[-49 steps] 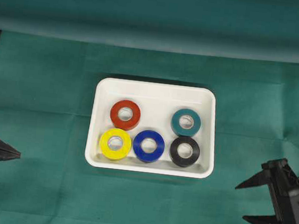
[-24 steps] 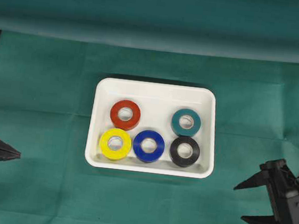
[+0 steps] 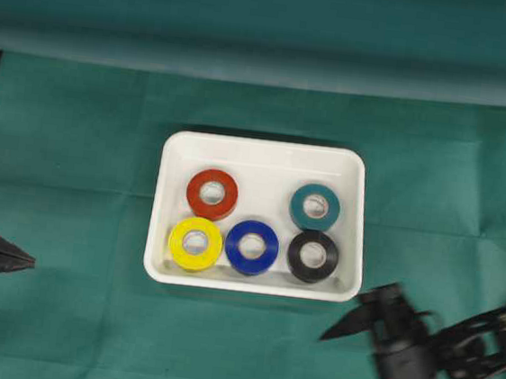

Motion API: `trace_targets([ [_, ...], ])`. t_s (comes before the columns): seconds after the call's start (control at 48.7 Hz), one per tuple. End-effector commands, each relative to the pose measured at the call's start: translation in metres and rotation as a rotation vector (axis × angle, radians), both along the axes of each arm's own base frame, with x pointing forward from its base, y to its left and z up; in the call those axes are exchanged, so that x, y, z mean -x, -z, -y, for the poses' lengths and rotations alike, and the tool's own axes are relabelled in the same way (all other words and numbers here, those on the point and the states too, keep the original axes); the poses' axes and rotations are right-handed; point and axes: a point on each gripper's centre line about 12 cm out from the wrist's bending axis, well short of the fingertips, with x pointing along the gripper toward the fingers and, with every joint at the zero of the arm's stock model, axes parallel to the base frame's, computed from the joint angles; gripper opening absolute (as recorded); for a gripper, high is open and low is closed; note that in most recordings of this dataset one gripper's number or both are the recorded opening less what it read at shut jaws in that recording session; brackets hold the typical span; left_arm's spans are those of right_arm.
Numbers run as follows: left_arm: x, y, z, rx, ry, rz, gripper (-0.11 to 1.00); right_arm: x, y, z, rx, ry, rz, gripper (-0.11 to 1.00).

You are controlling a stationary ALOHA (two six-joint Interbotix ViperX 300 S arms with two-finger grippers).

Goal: Put the tape into the white case with the right arm.
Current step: 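Reach the right gripper down to the white tape roll and grasp it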

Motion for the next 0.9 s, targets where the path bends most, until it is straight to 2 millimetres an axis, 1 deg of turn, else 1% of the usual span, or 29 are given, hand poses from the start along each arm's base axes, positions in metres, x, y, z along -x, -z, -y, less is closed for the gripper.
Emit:
trace_targets([
  [0.0, -0.001, -0.005, 0.000, 0.000, -0.002, 0.009, 0.00, -0.030, -0.009, -0.012, -0.019, -0.024, 0.040, 0.67],
  [0.267, -0.001, -0.005, 0.000, -0.002, -0.001, 0.011, 0.00, -0.099, -0.011, -0.039, -0.029, -0.058, 0.085, 0.67],
  [0.451, -0.002, -0.007, 0.000, -0.002, -0.001, 0.015, 0.00, -0.138, -0.016, -0.058, -0.036, -0.078, 0.127, 0.67],
  [0.616, -0.002, -0.007, 0.000, -0.002, -0.001, 0.015, 0.00, -0.158, -0.011, -0.073, -0.036, -0.094, 0.136, 0.67],
  [0.718, -0.002, -0.007, 0.000, 0.000, -0.002, 0.017, 0.00, -0.166, -0.009, -0.077, -0.030, -0.092, 0.137, 0.67],
  [0.882, -0.002, -0.007, 0.000, 0.000, -0.002, 0.017, 0.00, -0.179, -0.011, -0.083, -0.029, -0.091, 0.154, 0.67],
])
